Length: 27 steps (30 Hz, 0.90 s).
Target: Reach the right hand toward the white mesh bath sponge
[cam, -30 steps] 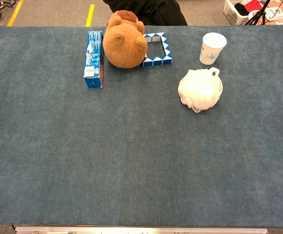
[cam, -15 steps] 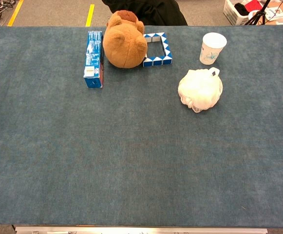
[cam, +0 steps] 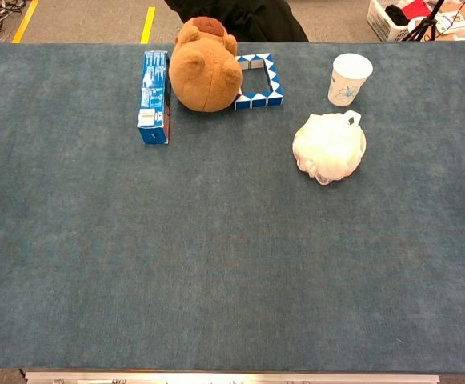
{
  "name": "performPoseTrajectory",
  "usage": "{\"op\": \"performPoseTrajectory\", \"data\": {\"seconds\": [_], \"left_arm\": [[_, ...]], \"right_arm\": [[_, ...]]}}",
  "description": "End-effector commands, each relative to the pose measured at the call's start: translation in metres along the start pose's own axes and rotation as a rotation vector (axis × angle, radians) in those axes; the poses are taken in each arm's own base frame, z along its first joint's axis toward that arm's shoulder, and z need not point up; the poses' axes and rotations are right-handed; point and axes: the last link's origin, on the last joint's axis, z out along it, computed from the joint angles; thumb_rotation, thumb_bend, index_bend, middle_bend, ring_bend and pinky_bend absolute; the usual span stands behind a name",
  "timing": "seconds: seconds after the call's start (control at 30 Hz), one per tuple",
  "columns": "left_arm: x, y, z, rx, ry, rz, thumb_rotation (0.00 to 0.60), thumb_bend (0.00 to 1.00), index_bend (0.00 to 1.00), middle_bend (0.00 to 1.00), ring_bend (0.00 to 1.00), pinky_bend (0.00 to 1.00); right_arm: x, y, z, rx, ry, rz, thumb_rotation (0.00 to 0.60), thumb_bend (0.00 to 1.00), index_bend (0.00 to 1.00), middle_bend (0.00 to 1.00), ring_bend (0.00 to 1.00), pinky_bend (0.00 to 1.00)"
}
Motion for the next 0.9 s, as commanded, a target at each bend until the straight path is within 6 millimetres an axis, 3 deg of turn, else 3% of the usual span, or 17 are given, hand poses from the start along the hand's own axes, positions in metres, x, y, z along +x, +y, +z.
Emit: {"op": "performPoseTrajectory", "data": {"seconds": [0.03,0.47,0.9], "left_arm": [[-0.005,0.012,0.009,-0.08,0.001,-0.087,0.6,0.4,0.76,0.23,0.06,0.06],[-0.022,0.036,0.026,-0.294,-0.053,-0.352,0.6,0.4,0.76,0.23,0.05,0.06],[-0.04,0.049,0.029,-0.43,-0.028,-0.452,0.6,0.4,0.76,0.21,0.04,0.06]], "right_arm": [[-0.006,-0.021,0.014,0.1,0.001,0.057,0.6,0.42,0.64,0.21,0.0,0.0],[-0.026,-0.096,0.046,0.454,-0.013,0.175,0.6,0.42,0.64,0.21,0.0,0.01],[-0.037,-0.135,0.052,0.6,-0.003,0.168,0.6,0.42,0.64,0.21,0.0,0.01]]}}
